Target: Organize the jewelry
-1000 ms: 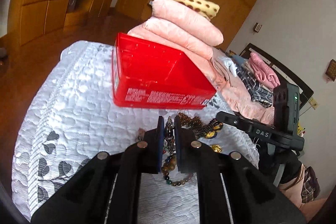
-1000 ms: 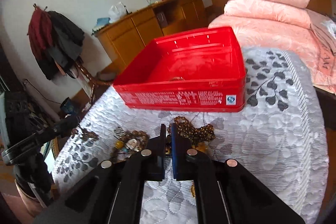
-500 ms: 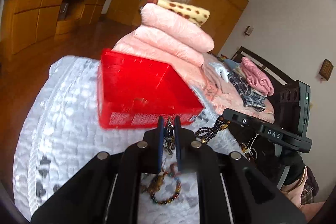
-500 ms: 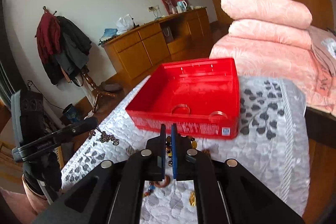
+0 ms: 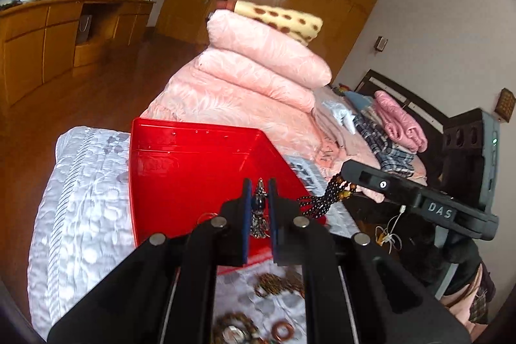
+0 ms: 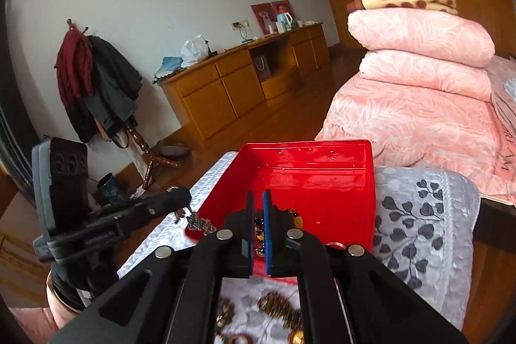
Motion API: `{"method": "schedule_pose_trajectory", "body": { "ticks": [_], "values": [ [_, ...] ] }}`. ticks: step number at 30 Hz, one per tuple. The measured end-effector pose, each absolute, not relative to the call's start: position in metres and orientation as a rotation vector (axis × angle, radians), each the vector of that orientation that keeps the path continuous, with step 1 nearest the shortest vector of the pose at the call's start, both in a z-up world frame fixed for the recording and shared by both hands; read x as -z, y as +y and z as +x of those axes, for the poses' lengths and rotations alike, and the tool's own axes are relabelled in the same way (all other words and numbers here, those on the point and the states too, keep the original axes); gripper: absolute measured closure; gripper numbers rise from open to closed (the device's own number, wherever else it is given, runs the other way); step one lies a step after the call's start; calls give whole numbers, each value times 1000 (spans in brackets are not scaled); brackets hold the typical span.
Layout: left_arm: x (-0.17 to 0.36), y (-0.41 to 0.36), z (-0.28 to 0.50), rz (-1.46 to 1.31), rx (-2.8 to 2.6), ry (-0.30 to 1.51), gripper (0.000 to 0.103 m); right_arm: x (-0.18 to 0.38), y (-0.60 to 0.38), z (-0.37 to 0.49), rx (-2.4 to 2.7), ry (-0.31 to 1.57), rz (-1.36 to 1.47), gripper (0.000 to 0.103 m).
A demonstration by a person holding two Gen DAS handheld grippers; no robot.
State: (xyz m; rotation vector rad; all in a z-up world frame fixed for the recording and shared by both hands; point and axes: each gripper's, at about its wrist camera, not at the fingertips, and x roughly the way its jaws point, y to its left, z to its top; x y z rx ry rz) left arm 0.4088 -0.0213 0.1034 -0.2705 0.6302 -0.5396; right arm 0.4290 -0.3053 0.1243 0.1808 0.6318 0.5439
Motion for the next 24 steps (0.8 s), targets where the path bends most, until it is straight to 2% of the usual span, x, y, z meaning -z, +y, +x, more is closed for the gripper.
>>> {"method": "schedule_pose_trajectory", "body": {
  "ticks": [10, 14, 20, 22, 24],
  "values": [
    [-67, -22, 447, -284, 517, 718, 95, -85, -298, 465, -531, 721, 186, 98],
    [-60, -19, 454, -308, 503, 757, 91, -77, -301, 469, -489, 737, 178, 95],
    [-76, -8, 440, -310, 479, 694, 81, -81, -310, 462, -449, 716, 167, 95],
    [-84, -4, 431, -296, 455, 669, 64, -85, -312, 453, -443, 696, 160, 92],
    [-93, -1, 416, -263, 415, 627, 58, -87, -316, 440, -428, 678, 152, 86]
  ]
}}
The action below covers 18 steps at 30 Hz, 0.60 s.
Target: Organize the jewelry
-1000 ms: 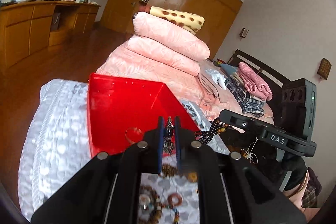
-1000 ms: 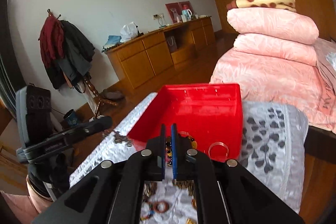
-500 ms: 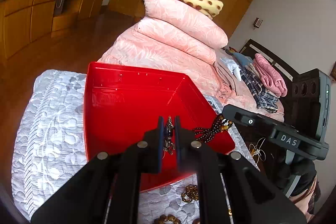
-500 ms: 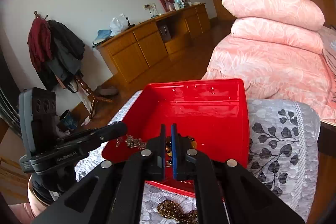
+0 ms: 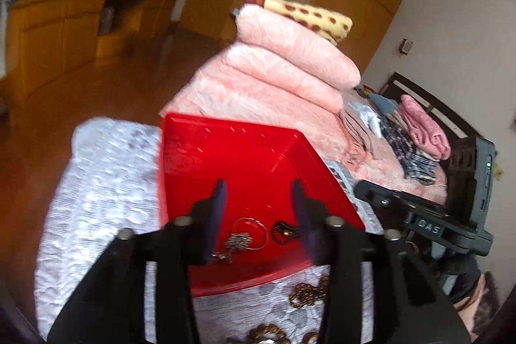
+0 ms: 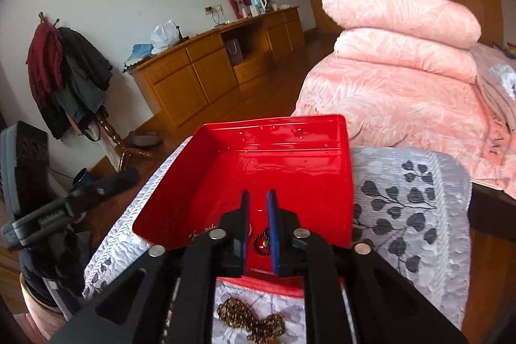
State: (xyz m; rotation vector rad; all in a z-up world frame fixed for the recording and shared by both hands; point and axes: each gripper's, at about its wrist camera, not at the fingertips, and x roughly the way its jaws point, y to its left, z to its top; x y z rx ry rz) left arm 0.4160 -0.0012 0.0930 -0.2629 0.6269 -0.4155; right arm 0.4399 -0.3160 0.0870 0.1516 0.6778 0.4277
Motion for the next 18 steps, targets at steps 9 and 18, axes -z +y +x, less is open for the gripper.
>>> {"method": "schedule_pose_trajectory", "body": {
  "ticks": [9, 18],
  "values": [
    [-96, 2, 336, -117, 315, 539, 24, -70, -327, 359, -366, 637, 143, 67],
    [-59, -1, 281, -75, 271, 622, 10, -34, -327, 295, -295, 697, 182, 42]
  ]
}}
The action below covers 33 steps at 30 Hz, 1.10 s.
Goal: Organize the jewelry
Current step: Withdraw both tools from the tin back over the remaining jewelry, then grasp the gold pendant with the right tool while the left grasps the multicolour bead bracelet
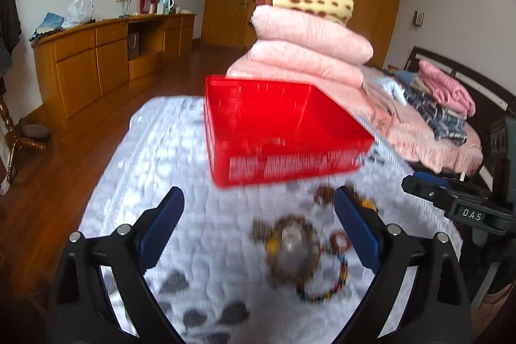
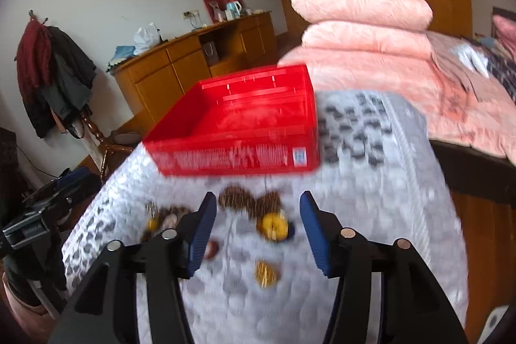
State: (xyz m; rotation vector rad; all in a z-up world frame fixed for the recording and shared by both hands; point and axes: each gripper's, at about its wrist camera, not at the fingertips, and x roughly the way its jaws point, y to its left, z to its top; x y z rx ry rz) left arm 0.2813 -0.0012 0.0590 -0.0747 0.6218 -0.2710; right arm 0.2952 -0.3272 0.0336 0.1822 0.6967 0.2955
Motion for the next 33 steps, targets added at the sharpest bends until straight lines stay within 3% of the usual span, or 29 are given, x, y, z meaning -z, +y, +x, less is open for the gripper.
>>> {"method": "schedule_pose_trajectory", "body": {
  "ticks": [13, 21, 33],
  "values": [
    [-26, -15, 228, -50, 258, 684, 7, 2, -322, 260, -266, 772, 143, 39],
    [-8, -31, 230, -79, 246, 735, 7, 11, -311, 273, -276, 808, 123, 57],
    [2, -41, 235, -71, 245, 762, 8, 15, -307, 288, -263, 861, 124, 65]
  ]
}}
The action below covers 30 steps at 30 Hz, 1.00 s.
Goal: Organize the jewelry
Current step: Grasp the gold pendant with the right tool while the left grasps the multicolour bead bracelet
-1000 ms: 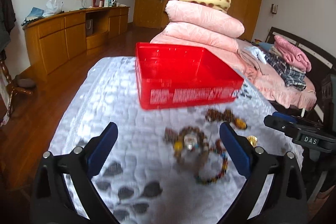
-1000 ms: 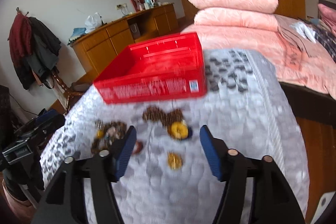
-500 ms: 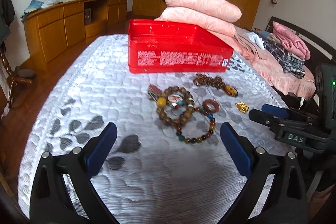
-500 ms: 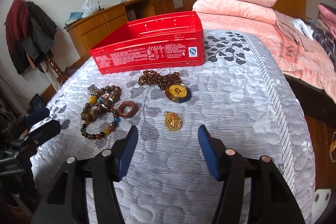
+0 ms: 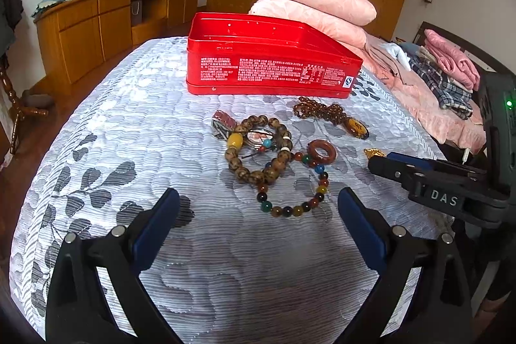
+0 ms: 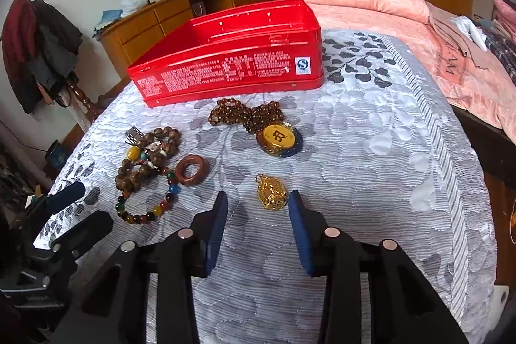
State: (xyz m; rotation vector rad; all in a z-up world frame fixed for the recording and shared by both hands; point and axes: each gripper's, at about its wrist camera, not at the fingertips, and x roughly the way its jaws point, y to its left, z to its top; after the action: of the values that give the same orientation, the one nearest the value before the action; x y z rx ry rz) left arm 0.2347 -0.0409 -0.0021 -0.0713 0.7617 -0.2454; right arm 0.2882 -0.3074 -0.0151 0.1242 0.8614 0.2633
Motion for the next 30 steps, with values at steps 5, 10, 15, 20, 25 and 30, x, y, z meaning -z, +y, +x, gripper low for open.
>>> {"method": "schedule_pose_trajectory", "body": {
  "ticks": [5, 10, 15, 20, 25, 30],
  "values": [
    [3, -42, 237, -82, 261, 773, 12, 16, -306, 293, -260, 875, 118, 68],
    [11, -47, 244, -85, 290, 825, 30, 17, -306, 298, -255, 884, 108, 72],
    [13, -52, 247, -82, 302, 841, 28, 18, -308, 302, -264, 884, 125, 72],
    [14, -60, 250, -51, 304, 850, 28, 17, -306, 303, -246, 878, 103, 78],
    [14, -65, 247, -22, 313, 842, 61, 17, -309, 297, -259, 877, 117, 78],
    [13, -63, 240, -36, 369, 852, 81, 16, -311, 282, -285, 878, 131, 78]
  ]
}}
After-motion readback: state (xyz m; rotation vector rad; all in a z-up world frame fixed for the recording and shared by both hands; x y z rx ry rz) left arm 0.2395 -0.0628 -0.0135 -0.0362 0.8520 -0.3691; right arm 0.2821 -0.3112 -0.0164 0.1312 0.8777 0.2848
